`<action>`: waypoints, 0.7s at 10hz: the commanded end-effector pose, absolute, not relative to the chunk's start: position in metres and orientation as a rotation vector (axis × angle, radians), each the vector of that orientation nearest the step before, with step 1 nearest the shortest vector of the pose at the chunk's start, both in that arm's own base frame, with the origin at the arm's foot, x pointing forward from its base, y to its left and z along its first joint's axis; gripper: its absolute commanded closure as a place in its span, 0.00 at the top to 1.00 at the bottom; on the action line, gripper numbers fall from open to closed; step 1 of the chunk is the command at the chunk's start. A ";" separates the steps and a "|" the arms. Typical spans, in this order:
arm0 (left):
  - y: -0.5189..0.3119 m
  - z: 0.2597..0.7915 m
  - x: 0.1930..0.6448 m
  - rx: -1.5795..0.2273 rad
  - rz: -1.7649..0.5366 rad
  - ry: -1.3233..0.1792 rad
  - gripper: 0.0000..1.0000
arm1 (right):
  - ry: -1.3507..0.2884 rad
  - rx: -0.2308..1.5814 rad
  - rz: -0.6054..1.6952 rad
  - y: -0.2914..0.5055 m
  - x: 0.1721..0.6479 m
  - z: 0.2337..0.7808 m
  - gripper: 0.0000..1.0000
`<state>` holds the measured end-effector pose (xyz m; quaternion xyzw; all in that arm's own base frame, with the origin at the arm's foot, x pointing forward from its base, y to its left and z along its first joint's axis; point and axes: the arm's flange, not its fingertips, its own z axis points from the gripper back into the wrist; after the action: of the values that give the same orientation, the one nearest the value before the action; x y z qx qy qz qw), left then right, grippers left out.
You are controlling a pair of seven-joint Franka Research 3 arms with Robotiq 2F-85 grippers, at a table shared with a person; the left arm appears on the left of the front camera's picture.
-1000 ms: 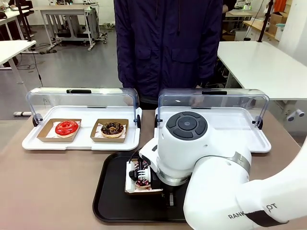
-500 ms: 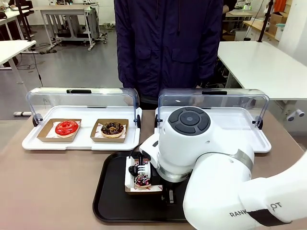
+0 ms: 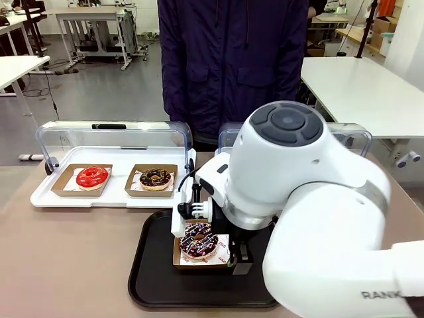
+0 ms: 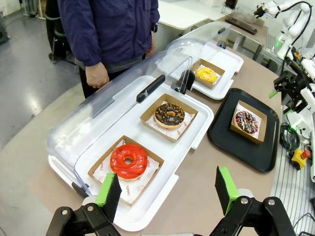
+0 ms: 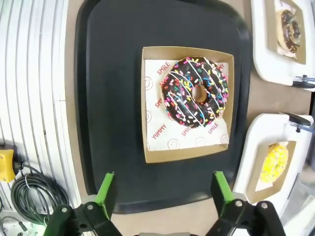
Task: Move the fourth donut from the left to the tray.
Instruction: Pick up the Paper togo box containing the Donut indicated by the person and place it on the Handle tray.
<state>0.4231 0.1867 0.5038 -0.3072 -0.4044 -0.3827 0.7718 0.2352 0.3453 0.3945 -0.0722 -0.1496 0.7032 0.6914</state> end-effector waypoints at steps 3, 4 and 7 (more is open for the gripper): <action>0.186 0.503 0.423 -0.678 -0.835 -0.901 1.00 | -0.334 -0.161 1.572 0.345 0.235 0.395 1.00; 0.186 0.503 0.423 -0.678 -0.835 -0.901 1.00 | -0.334 -0.161 1.572 0.345 0.235 0.395 1.00; 0.186 0.503 0.423 -0.678 -0.835 -0.901 1.00 | -0.334 -0.161 1.572 0.345 0.235 0.395 1.00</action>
<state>0.4231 0.1867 0.5038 -0.3072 -0.4044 -0.3827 0.7718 0.2353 0.3424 0.3955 -0.0691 -0.1407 0.7079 0.6887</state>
